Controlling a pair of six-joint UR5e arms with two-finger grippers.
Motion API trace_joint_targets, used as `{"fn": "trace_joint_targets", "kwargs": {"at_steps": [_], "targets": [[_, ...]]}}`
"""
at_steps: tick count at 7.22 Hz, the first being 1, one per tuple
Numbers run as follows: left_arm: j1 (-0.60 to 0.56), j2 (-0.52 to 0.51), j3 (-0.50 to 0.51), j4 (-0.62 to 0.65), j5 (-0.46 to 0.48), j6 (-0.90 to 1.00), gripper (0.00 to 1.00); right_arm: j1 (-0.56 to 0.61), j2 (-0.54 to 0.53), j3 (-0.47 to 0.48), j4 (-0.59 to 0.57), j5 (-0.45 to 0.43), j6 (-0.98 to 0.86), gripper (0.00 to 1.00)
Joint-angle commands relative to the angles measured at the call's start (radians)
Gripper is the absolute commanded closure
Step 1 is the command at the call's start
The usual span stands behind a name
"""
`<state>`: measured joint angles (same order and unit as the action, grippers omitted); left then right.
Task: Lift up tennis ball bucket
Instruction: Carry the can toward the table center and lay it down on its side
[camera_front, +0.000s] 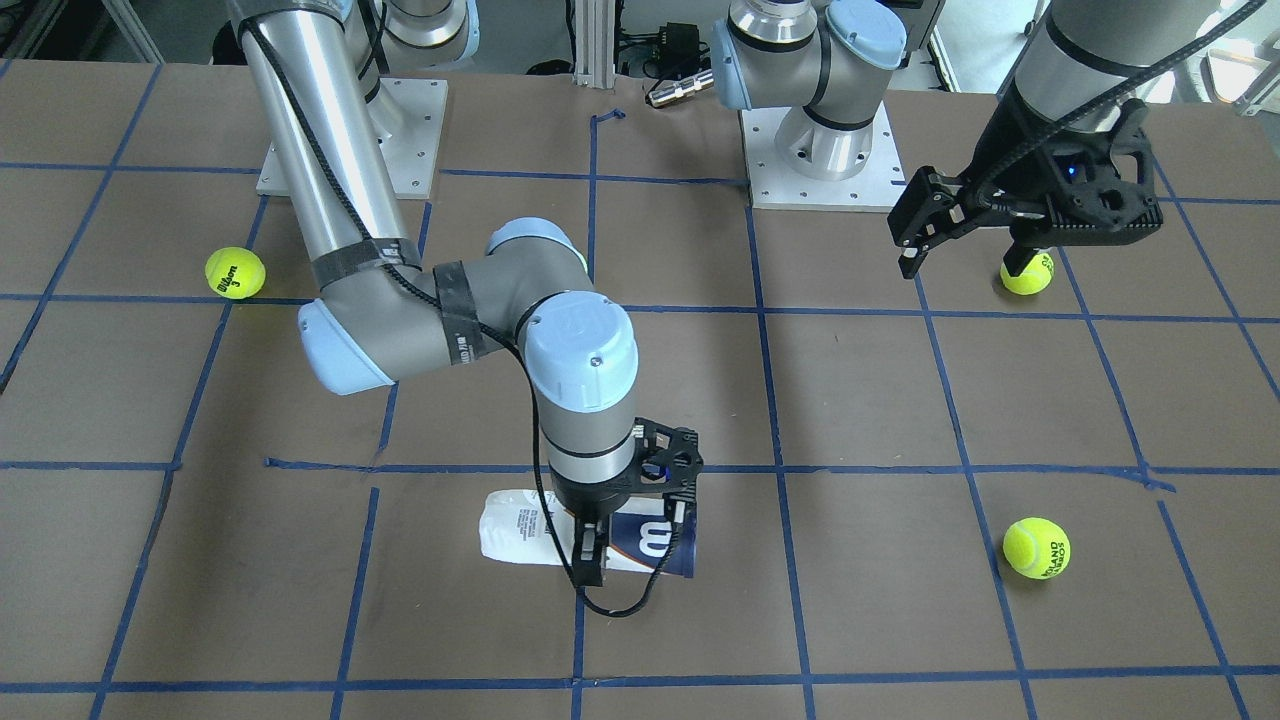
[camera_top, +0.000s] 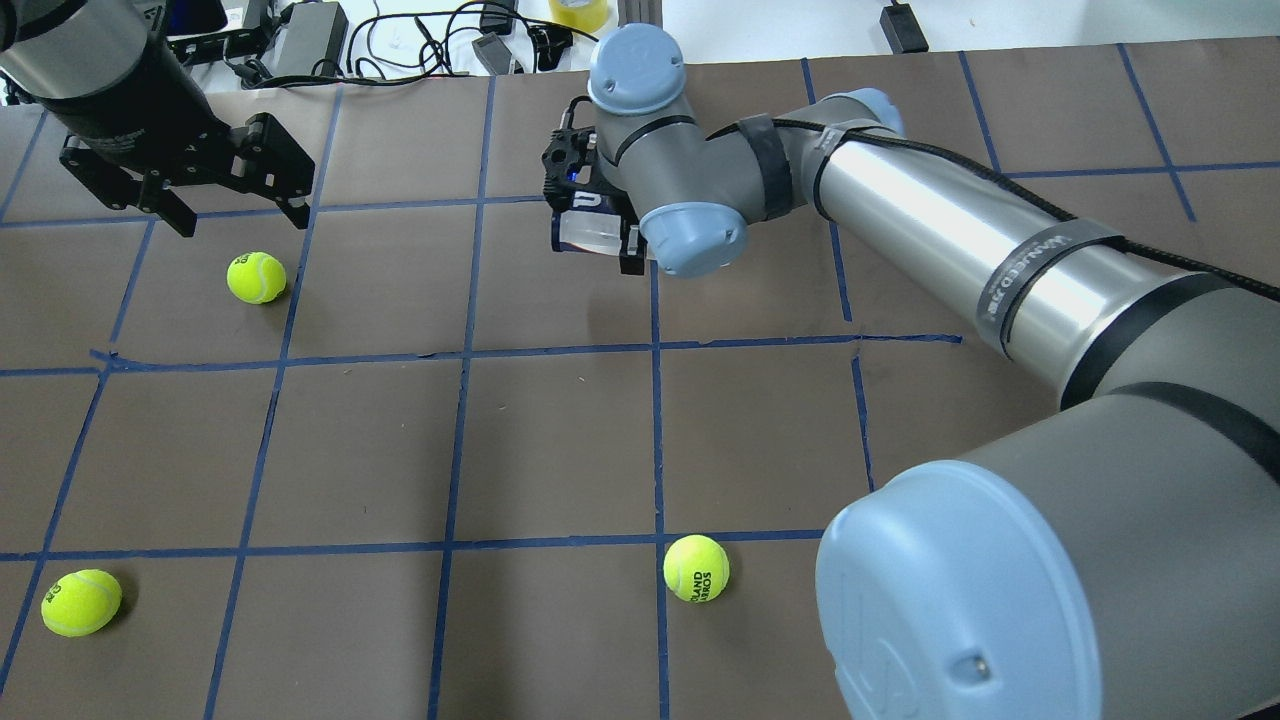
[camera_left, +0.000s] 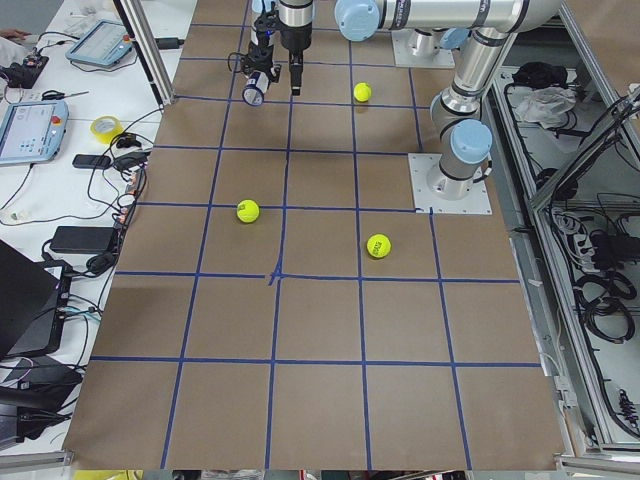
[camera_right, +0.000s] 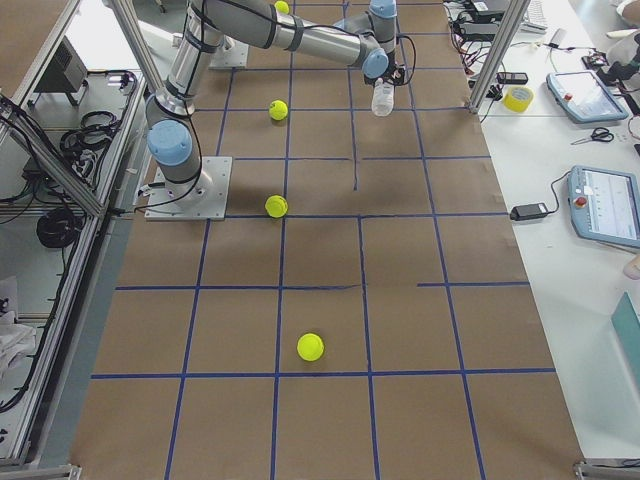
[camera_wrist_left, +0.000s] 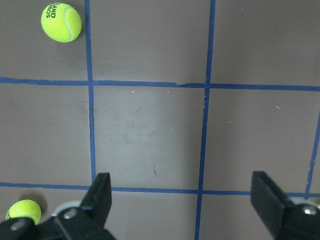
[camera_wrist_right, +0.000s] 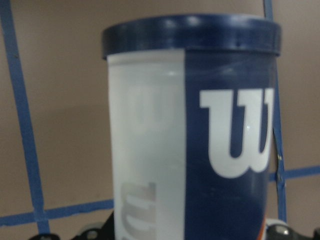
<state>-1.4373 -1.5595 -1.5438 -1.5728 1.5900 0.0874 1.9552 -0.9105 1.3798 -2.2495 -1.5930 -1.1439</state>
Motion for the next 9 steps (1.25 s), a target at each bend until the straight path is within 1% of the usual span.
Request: {"fn": "trace_joint_targets", "kwargs": {"at_steps": [1,4,5,6,7,9], "targets": [[0.000,-0.001,-0.001,0.000,-0.004,0.000,0.00,0.043,0.045,-0.042,-0.027,0.002,-0.125,0.30],[-0.002,0.001,-0.005,-0.001,-0.012,0.000,0.00,0.080,0.151,-0.142,-0.022,-0.007,-0.088,0.29],[-0.002,0.003,-0.006,-0.001,-0.010,0.000,0.00,0.082,0.156,-0.143,-0.019,-0.008,-0.083,0.28],[-0.002,0.003,-0.009,-0.001,-0.013,0.000,0.00,0.083,0.154,-0.140,-0.018,-0.005,-0.080,0.20],[-0.002,0.003,-0.009,0.000,-0.013,0.000,0.00,0.086,0.151,-0.136,-0.016,-0.010,-0.091,0.00],[-0.002,0.003,-0.009,0.000,-0.013,0.000,0.00,0.086,0.136,-0.136,-0.013,-0.001,-0.097,0.00]]}}
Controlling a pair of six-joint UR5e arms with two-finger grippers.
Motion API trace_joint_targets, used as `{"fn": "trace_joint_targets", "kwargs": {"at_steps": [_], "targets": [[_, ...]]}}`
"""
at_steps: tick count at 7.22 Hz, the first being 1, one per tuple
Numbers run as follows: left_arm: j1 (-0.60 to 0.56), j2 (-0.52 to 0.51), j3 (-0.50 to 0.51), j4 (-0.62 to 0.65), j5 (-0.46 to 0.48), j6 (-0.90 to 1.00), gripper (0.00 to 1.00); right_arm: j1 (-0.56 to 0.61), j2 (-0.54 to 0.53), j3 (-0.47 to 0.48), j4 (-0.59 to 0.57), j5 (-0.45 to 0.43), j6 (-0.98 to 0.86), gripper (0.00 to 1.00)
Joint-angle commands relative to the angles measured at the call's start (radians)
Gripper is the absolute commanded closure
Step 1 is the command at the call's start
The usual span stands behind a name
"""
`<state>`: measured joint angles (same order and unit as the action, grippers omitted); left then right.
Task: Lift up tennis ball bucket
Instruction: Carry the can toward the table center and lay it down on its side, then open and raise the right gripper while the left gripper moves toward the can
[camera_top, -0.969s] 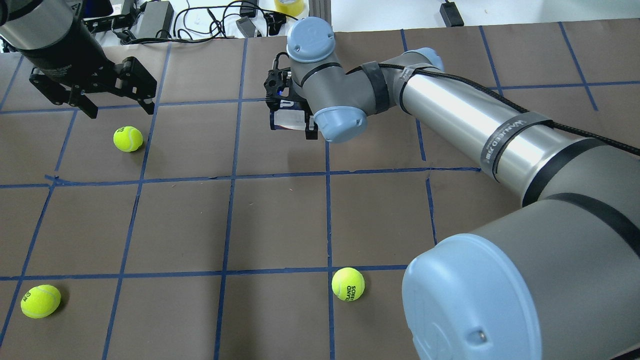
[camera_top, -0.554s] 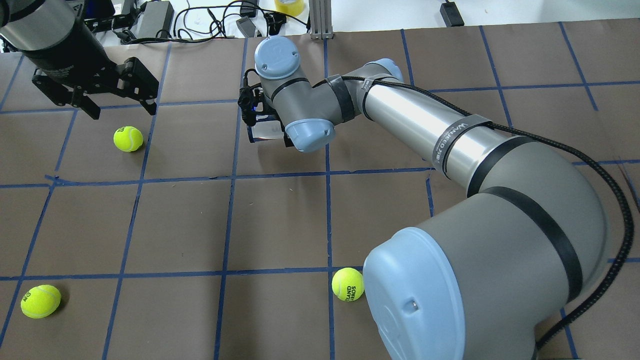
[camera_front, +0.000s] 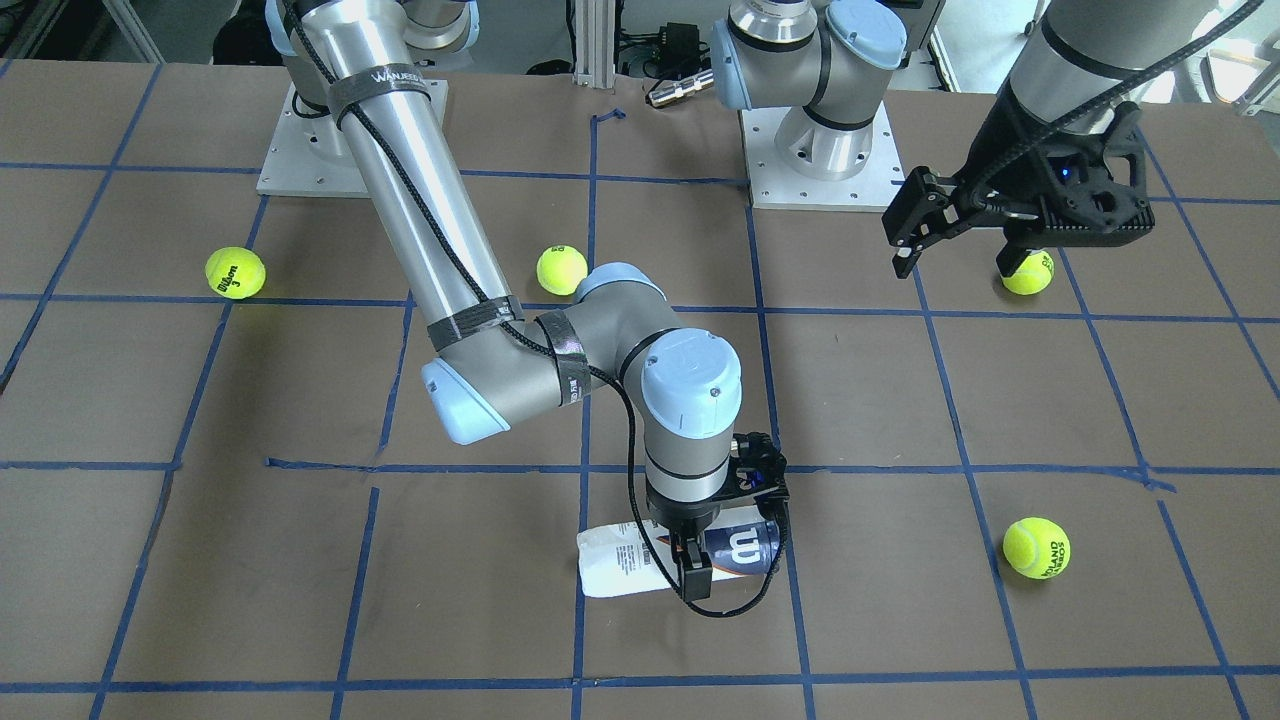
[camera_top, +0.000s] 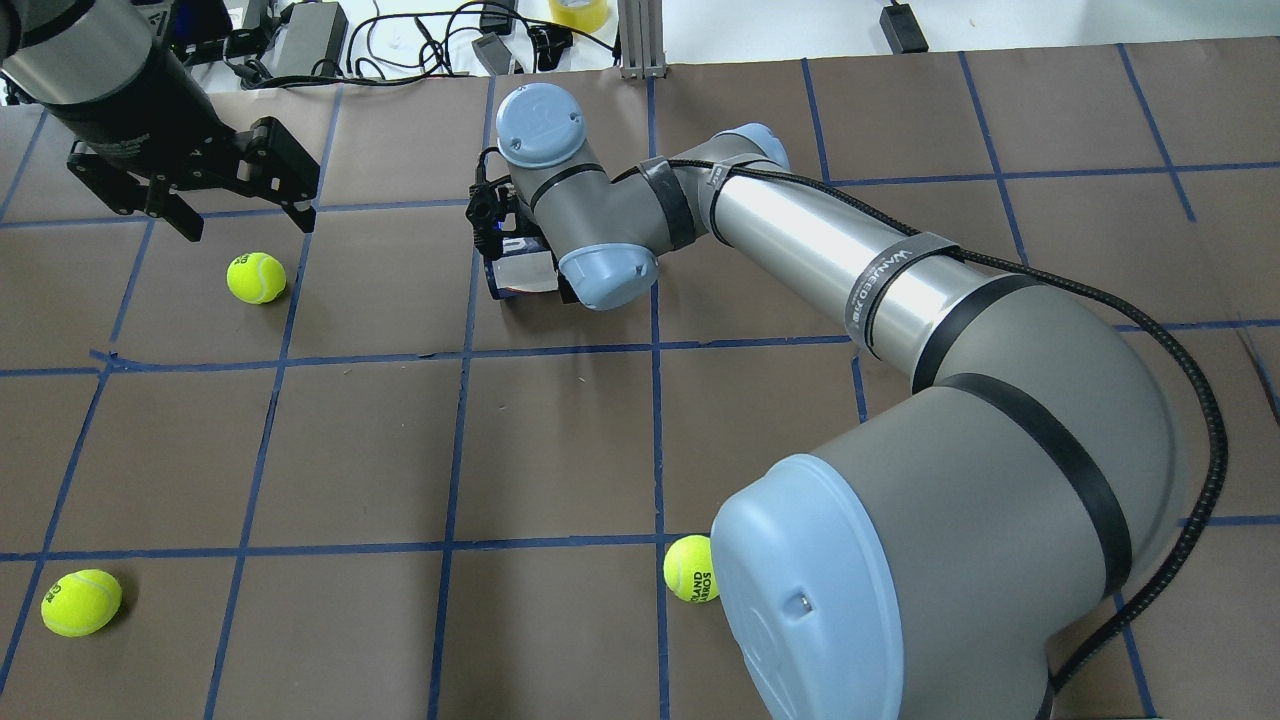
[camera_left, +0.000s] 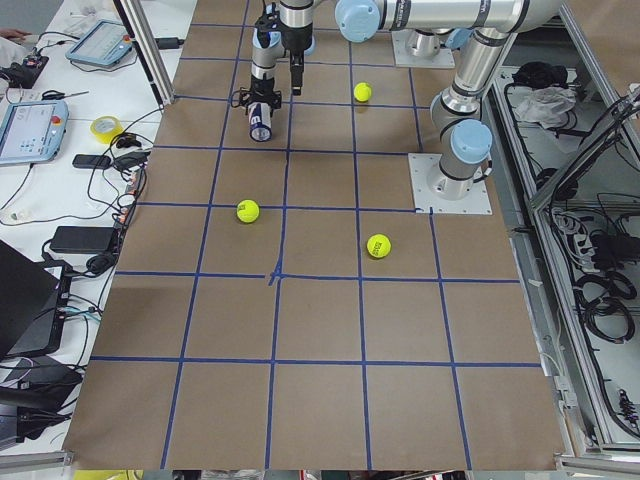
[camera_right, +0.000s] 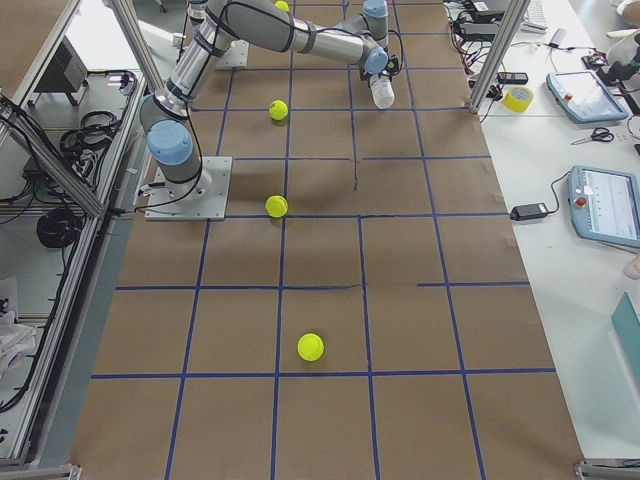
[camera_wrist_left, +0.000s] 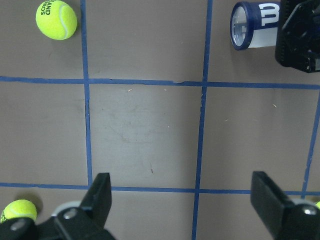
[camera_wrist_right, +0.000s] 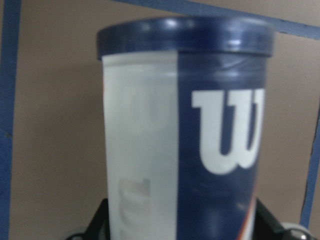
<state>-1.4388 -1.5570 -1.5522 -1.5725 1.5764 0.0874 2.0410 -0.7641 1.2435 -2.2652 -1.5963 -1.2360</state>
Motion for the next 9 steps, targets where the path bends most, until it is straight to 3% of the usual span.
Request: {"fn": "trace_joint_targets", "kwargs": {"at_steps": [1,3,6,7,9], "targets": [[0.000,0.000,0.001,0.000,0.004,0.000,0.00,-0.001,-0.032,0.002,0.009,-0.004,-0.005,0.00],[0.000,0.000,-0.002,0.000,0.002,0.000,0.00,-0.043,-0.134,0.013,0.115,-0.011,0.004,0.00],[-0.005,-0.006,-0.008,0.008,0.002,-0.006,0.00,-0.210,-0.368,0.083,0.324,-0.013,0.012,0.00],[-0.009,-0.018,-0.006,0.014,0.001,-0.014,0.00,-0.266,-0.448,0.135,0.334,-0.013,0.019,0.00],[-0.006,-0.041,-0.011,0.032,-0.035,-0.002,0.00,-0.358,-0.603,0.209,0.345,-0.025,0.245,0.00]]}}
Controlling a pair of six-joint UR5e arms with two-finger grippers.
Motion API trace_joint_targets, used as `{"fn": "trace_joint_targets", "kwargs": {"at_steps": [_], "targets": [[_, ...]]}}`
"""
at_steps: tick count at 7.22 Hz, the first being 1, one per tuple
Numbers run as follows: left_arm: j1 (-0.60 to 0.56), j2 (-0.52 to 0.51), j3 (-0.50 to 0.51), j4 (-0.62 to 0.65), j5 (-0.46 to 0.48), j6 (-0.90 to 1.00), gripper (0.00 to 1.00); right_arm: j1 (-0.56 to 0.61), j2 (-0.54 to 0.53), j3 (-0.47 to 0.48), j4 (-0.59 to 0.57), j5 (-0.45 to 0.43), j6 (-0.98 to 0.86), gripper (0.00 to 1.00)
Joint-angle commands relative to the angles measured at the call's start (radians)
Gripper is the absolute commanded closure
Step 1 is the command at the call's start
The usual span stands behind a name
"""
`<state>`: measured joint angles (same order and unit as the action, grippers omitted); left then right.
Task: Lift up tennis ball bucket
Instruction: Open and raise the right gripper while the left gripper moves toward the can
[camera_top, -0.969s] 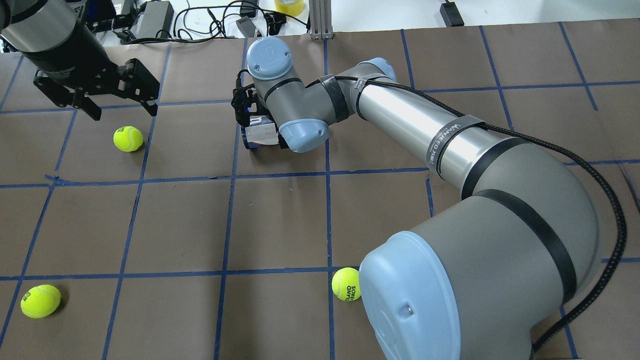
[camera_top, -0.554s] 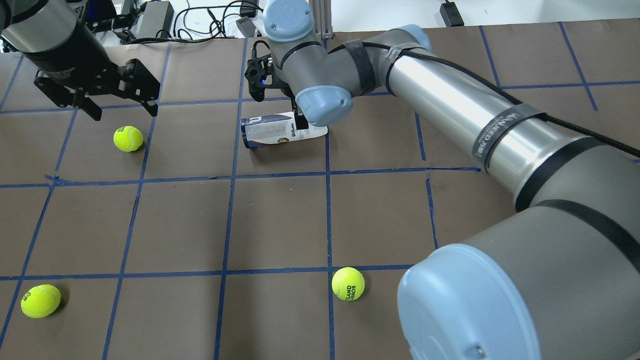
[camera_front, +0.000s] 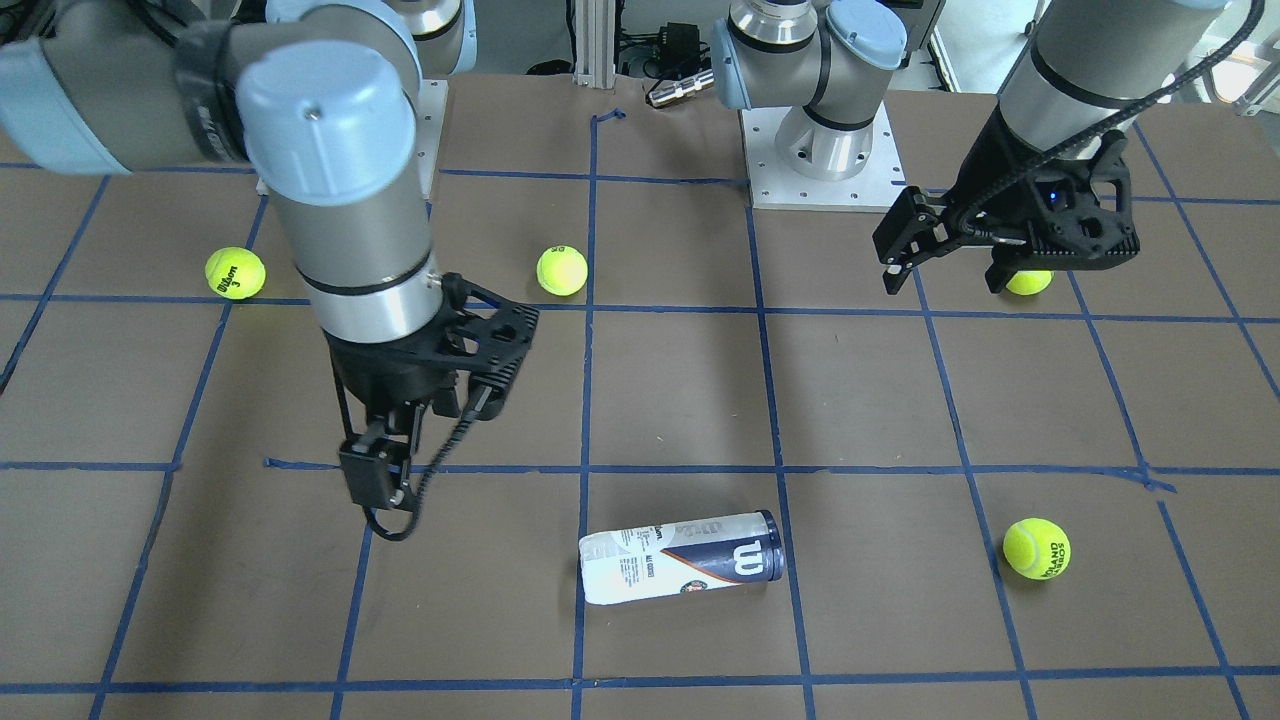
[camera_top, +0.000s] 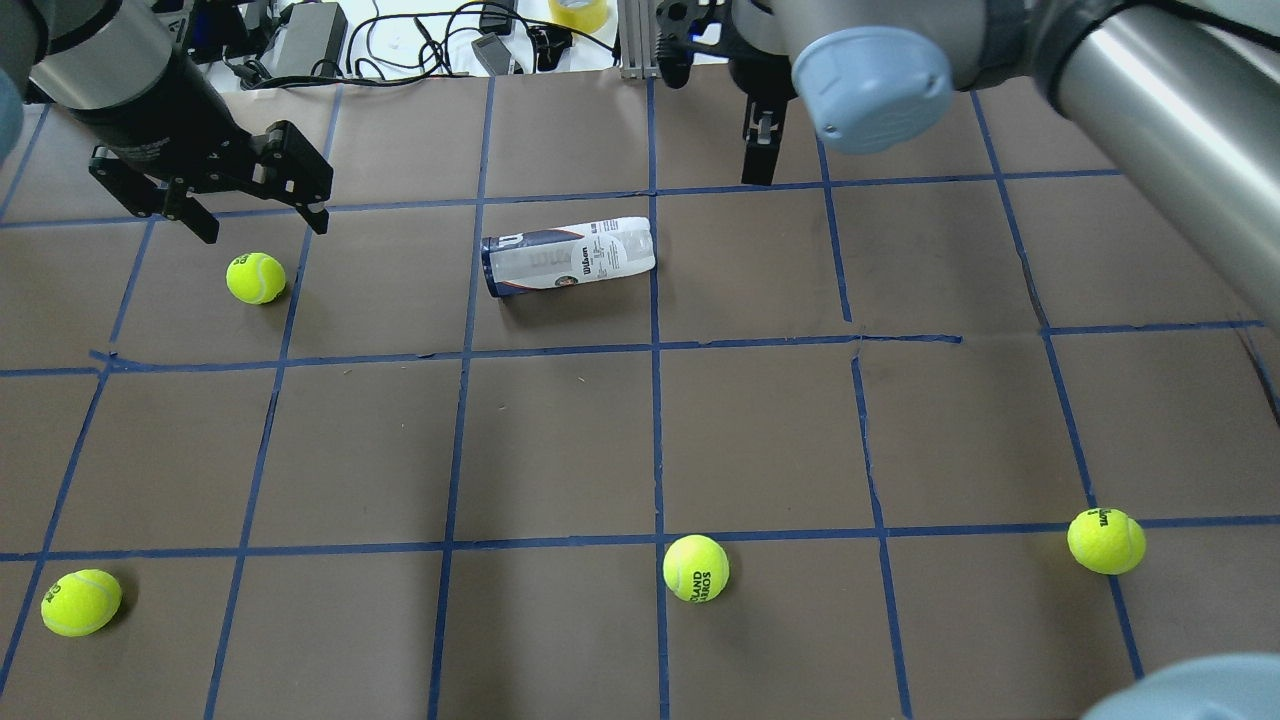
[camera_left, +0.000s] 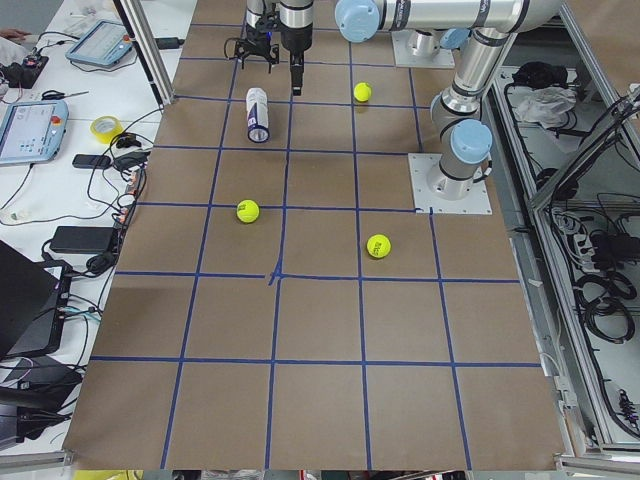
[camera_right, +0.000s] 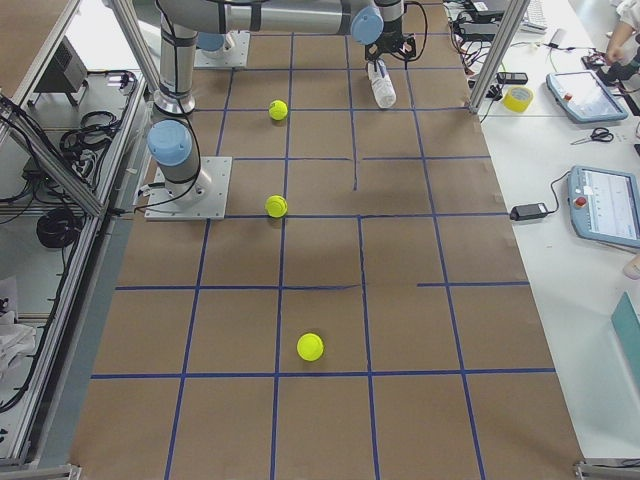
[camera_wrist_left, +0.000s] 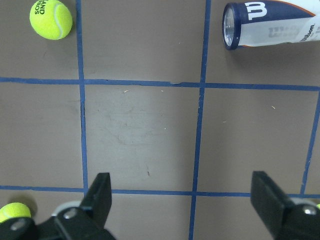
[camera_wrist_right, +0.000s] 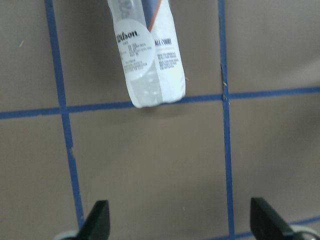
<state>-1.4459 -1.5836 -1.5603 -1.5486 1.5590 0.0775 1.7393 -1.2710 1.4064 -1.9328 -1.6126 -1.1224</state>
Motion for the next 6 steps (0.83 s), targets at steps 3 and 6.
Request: {"fn": "trace_joint_targets", "kwargs": {"at_steps": [3,6], "targets": [[0.002,-0.099,-0.058,0.186,-0.143,-0.008,0.00,-0.075,-0.180,0.088,0.048,-0.073,0.799,0.00],[0.008,-0.172,-0.095,0.309,-0.190,0.008,0.00,-0.076,-0.247,0.091,0.133,-0.021,1.116,0.00]]}}
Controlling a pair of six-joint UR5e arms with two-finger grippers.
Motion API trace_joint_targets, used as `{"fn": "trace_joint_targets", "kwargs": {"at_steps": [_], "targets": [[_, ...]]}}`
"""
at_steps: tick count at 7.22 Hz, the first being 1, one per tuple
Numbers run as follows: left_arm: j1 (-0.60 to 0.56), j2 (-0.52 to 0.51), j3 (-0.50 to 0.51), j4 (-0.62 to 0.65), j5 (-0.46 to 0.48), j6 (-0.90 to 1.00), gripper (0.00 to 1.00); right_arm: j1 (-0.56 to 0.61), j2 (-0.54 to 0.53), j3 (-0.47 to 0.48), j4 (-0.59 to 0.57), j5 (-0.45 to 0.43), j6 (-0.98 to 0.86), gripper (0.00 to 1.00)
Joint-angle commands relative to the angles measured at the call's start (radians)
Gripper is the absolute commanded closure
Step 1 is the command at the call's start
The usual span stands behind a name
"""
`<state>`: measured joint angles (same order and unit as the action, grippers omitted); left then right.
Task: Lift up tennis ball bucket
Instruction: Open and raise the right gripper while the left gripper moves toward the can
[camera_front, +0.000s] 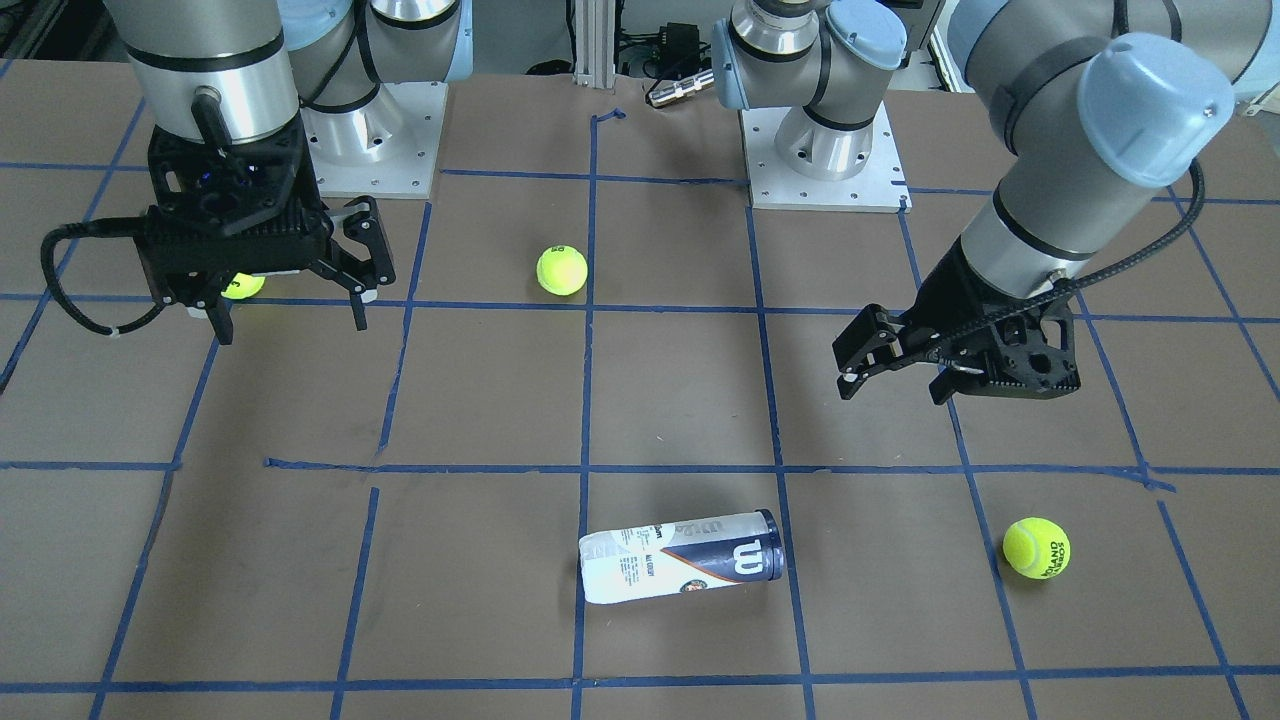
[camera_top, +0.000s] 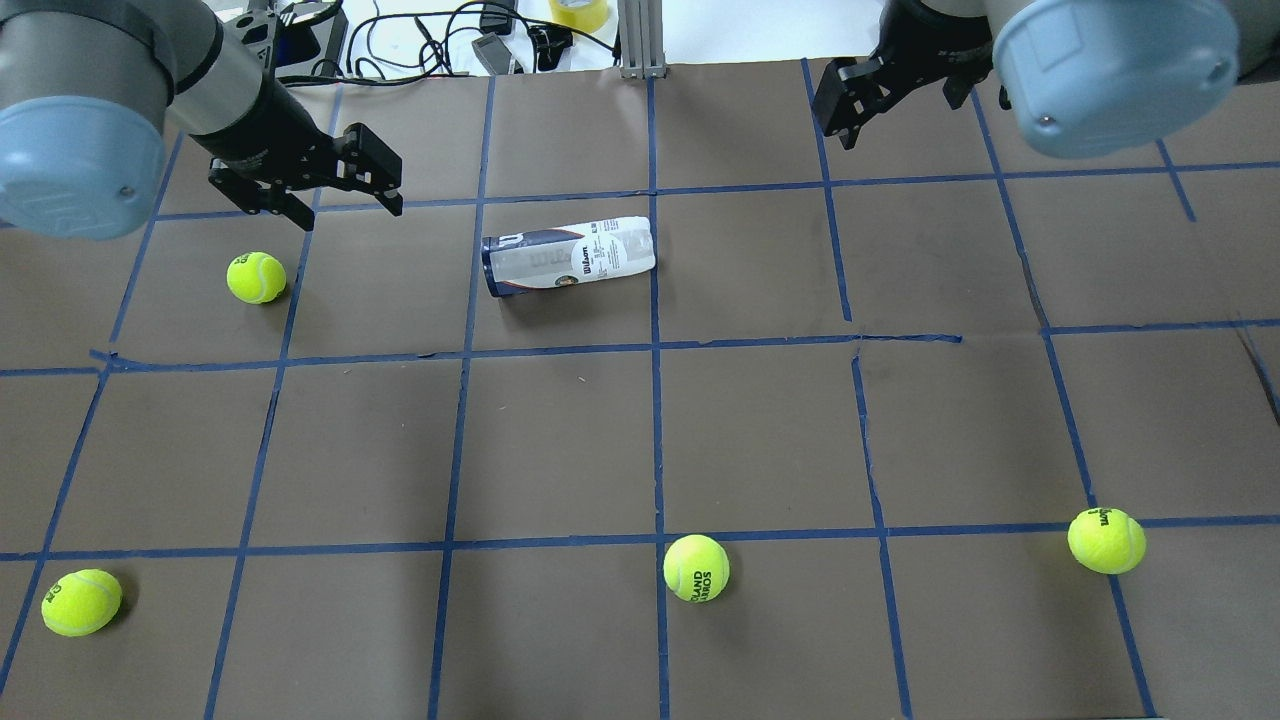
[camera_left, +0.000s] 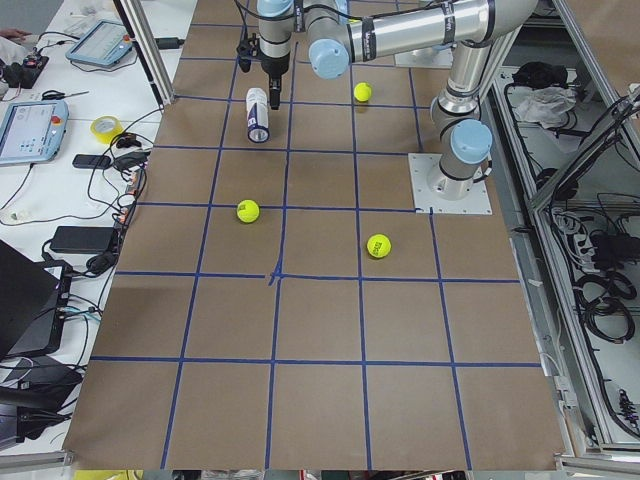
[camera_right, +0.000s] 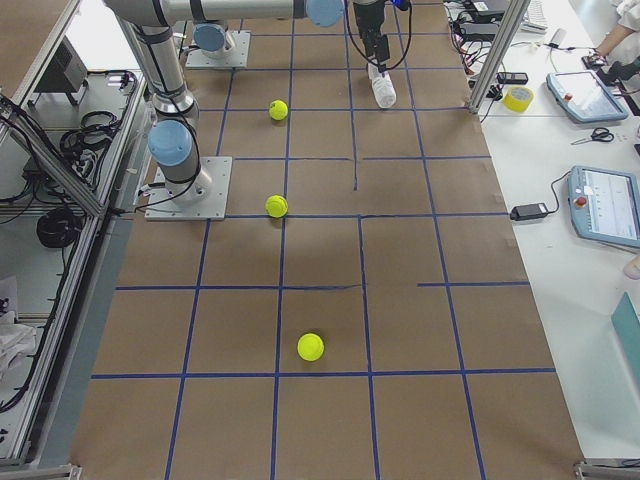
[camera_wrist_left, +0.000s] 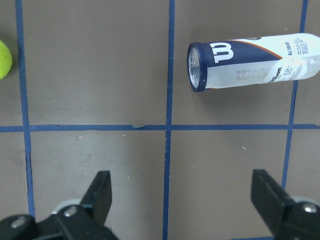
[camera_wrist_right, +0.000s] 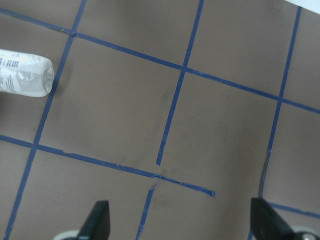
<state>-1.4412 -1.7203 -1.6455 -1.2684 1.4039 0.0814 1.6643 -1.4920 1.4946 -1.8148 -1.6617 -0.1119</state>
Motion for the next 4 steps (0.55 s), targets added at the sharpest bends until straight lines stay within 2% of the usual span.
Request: {"fn": "trace_joint_targets", "kwargs": {"at_steps": [1,2,4], "targets": [[0.005,-0.074,-0.010,0.058,-0.111,0.006,0.00,0.002,-0.036,0.010,0.011,0.061,0.171,0.00],[0.005,-0.122,-0.010,0.116,-0.120,0.003,0.00,-0.001,-0.045,0.015,0.021,0.066,0.217,0.00],[0.007,-0.191,-0.010,0.172,-0.227,0.001,0.00,0.000,-0.075,0.044,0.032,0.063,0.219,0.00]]}}
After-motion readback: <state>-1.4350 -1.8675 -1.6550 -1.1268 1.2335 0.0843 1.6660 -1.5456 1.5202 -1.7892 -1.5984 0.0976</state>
